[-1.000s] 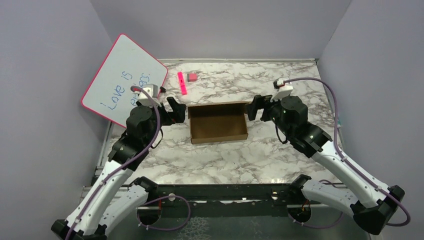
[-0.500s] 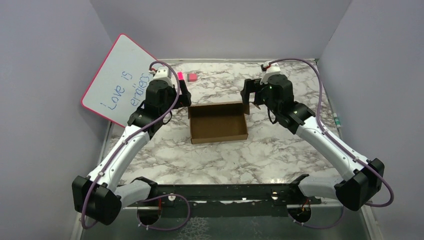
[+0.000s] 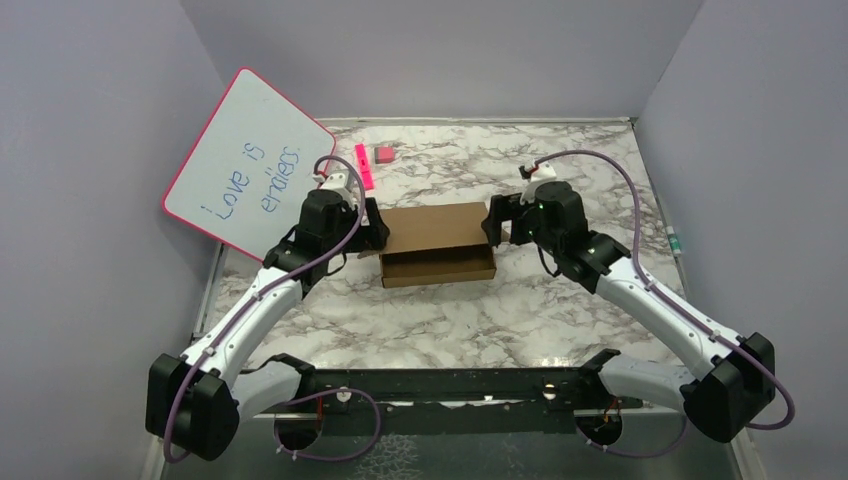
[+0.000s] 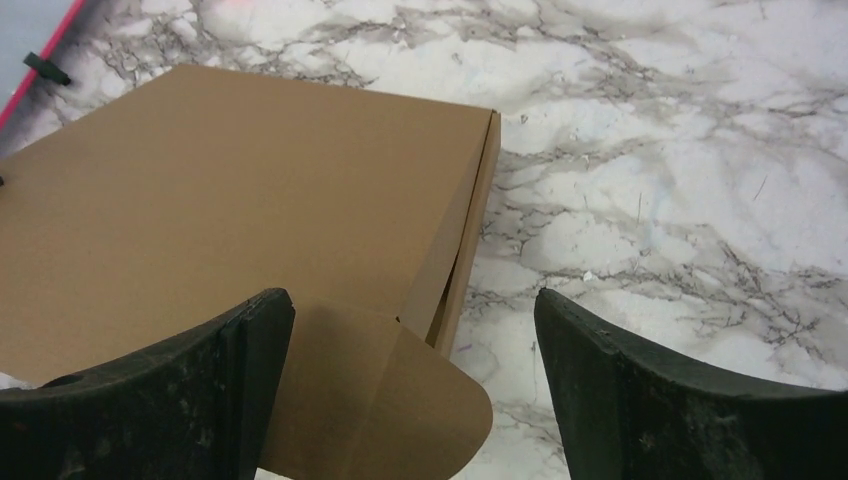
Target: Fold the paper box
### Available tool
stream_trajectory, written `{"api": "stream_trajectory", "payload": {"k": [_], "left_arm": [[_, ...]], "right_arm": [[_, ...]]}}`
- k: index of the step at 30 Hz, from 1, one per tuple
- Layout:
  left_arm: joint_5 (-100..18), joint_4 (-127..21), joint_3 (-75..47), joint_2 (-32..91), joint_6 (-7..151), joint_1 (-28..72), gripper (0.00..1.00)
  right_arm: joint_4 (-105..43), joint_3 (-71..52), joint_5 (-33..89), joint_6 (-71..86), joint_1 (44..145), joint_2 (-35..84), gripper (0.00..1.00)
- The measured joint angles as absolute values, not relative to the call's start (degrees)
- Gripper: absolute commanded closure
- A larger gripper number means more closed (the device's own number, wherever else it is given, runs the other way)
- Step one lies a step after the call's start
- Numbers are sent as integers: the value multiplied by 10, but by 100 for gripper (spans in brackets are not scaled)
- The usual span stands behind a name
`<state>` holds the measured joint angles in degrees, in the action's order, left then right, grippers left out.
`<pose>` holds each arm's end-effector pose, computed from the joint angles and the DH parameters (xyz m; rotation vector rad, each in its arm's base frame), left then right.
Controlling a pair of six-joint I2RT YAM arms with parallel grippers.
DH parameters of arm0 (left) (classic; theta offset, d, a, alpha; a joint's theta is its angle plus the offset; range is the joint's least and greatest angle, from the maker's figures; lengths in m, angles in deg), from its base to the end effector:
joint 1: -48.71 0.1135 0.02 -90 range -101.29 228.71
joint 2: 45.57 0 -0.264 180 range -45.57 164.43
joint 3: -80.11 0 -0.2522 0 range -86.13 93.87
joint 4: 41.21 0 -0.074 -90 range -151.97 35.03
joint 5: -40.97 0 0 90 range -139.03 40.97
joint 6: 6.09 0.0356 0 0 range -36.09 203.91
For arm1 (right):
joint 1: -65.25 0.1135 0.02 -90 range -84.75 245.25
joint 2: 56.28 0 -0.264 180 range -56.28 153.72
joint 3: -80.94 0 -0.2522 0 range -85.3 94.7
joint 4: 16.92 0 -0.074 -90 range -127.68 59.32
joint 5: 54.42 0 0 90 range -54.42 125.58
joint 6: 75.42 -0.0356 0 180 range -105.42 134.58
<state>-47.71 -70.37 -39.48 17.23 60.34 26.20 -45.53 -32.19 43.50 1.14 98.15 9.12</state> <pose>0.2257 -0.0944 0.2804 -0.0061 2.1623 -0.4964 0.2205 0.1368 0.3102 -0.2619 2.0425 0.3638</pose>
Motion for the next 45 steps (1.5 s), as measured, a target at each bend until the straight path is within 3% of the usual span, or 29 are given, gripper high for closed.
{"api": "stream_trajectory", "payload": {"k": [11,29,45], "left_arm": [[-455,-694,-490,124,556,262,17],[-450,-612,-625,100,472,262,21],[-456,-604,-630,45,453,262,22]], "right_arm": [[-426,-428,416,-15,982,29,9],[-361,-557,402,-43,982,29,13],[-348,-544,393,-80,982,22,15]]}}
